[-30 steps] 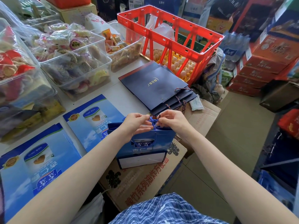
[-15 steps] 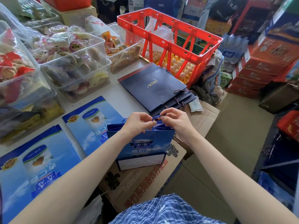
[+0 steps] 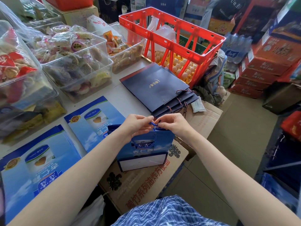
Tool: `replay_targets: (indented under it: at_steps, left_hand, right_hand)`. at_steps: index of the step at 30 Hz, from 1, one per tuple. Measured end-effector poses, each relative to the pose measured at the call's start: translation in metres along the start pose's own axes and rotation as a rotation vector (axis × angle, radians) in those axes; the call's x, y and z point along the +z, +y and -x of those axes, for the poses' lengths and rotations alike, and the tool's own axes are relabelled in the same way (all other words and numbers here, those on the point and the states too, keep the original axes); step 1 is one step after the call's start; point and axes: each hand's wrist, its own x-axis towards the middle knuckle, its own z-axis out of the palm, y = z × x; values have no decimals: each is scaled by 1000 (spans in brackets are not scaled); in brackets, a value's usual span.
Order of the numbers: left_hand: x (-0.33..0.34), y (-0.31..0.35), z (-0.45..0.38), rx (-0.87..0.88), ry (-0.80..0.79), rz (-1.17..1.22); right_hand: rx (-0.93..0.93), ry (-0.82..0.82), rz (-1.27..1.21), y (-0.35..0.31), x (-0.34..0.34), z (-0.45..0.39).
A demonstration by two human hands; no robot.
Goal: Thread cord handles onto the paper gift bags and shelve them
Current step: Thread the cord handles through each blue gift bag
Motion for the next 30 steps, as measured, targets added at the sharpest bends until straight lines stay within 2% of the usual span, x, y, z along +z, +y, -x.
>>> replay_targets:
  at_steps: [4, 8, 13, 15, 20, 25, 30]
  left_hand:
    - [-1, 2, 1, 92, -2, -221]
    - [0, 2, 2, 331, 109, -646]
    - [4, -4, 9, 616, 68, -828]
    - [2, -5, 10, 690, 101, -887]
    - [-2, -8, 7, 756, 196, -889]
    - [-6, -8, 4, 582, 94, -604]
    - [-6, -9, 5, 511, 49, -515]
  right_hand:
    - [13, 78, 30, 1, 1, 1]
    - [9, 152, 67, 4, 5, -1]
    - [17, 174, 74, 5, 8, -3]
    - [23, 151, 100, 5, 8, -2]
    - [14, 48, 222, 2, 5, -2]
    - [-2, 23, 172, -1, 4, 2]
    - [8, 55, 125, 0, 4, 1]
